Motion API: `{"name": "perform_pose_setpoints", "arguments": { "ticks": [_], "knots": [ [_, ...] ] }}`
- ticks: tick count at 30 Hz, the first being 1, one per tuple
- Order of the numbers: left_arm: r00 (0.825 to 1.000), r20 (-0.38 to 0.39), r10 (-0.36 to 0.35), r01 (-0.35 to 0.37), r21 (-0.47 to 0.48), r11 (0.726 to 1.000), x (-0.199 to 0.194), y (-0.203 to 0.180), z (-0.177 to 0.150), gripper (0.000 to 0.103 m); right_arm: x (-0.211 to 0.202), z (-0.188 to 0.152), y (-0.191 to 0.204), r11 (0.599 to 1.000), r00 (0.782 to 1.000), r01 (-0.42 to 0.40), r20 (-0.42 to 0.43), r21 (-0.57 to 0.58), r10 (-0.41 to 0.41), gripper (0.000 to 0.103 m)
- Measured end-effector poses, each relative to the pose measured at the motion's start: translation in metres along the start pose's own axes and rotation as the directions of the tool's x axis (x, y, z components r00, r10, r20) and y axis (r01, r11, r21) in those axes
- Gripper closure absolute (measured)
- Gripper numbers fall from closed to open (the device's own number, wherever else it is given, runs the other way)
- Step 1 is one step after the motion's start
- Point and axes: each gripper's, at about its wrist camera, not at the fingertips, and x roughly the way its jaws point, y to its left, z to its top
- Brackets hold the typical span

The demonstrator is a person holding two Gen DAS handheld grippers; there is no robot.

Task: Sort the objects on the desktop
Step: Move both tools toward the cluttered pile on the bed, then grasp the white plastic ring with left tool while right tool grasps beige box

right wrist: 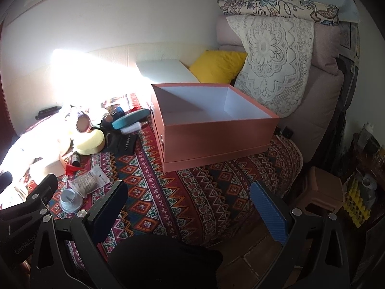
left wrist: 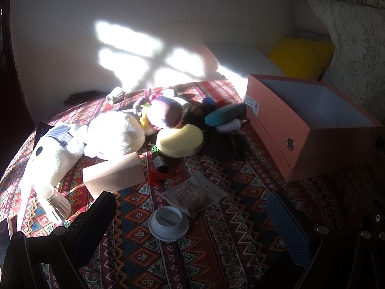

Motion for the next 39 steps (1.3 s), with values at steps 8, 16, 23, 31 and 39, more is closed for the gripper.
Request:
{"name": "perform_pose_setpoints", "arguments": {
  "ticks": [8,16,23,31,39],
  "knots": [
    [1.000,-0.021,0.016,-0.015,0.006,1.000,0.001,0.002,0.001,0.000,-0.002,0.001,0.001,1.000,1.000,-0.002,0.005,0.000,0.002,0.000],
    [1.000,-0.004,0.005,-0.006,-0.016,1.000,-0.002,0.006,0.002,0.000,-0.001,0.002,0.002,1.000,1.000,-0.003,0.005,0.002,0.003,0.000],
    [1.000,-0.011,0.003,-0.003,-0.013,1.000,0.000,0.007,0.003,0.000,0.001,0.002,0.002,1.000,1.000,0.001,0.002,0.008,-0.001,0.000],
    [0.998,-0.016,0.068,-0.068,-0.013,0.998,0.003,0.025,-0.001,0.000,0.001,0.001,0.005,1.000,1.000,-0.002,0.011,0.002,0.002,0.000],
    [0.962,-0.080,0.260,-0.264,-0.049,0.963,0.030,0.114,-0.037,0.000,0.027,0.011,0.058,0.974,0.979,-0.202,-0.019,-0.101,0.201,0.000]
  ]
}}
